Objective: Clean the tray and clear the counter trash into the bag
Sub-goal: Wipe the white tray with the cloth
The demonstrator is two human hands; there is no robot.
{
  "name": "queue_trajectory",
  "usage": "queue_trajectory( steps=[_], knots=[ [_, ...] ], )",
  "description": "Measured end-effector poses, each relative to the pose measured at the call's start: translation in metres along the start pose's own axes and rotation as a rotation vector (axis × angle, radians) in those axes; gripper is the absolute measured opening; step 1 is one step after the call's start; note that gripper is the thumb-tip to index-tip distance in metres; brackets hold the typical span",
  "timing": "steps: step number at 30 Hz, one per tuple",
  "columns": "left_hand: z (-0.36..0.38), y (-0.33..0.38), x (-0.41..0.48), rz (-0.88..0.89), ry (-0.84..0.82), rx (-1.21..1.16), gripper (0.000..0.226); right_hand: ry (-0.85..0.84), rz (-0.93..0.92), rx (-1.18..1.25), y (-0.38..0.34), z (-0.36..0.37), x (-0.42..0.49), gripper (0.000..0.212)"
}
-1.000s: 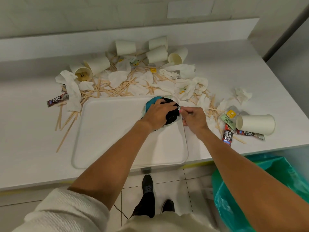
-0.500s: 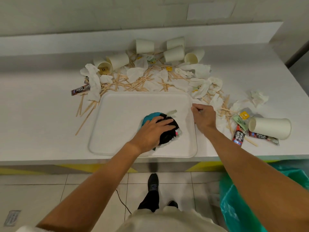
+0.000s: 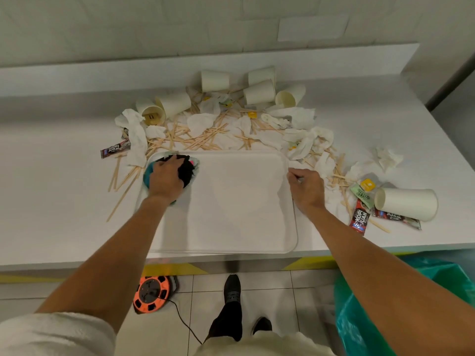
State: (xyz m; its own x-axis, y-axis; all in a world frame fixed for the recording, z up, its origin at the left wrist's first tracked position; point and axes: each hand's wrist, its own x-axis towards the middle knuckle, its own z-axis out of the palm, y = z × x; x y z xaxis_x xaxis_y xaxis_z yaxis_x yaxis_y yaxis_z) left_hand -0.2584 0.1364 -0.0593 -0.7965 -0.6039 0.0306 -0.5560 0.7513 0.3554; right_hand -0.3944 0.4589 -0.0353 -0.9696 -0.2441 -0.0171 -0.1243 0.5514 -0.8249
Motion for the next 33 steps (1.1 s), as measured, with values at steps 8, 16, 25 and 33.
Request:
queue_trajectory(
  steps=[8, 16, 25, 33],
  knots=[
    [0.021, 0.113, -0.043, 0.261, -0.168, 0.0, 0.053, -0.006, 0.039, 0.021, -0.002, -0.001, -0.002, 0.02],
    [0.007, 0.097, -0.095, 0.261, -0.123, -0.205, 0.039, 0.015, 0.115, -0.035, -0.008, 0.0, -0.003, 0.021],
    [-0.053, 0.044, -0.123, 0.0, 0.101, -0.3, 0.026, -0.104, -0.276, -0.052, -0.038, 0.037, -0.04, 0.04],
    [-0.114, -0.028, -0.132, -0.16, 0.339, -0.415, 0.016, -0.51, -0.48, -0.029, -0.103, 0.1, -0.085, 0.05]
  ],
)
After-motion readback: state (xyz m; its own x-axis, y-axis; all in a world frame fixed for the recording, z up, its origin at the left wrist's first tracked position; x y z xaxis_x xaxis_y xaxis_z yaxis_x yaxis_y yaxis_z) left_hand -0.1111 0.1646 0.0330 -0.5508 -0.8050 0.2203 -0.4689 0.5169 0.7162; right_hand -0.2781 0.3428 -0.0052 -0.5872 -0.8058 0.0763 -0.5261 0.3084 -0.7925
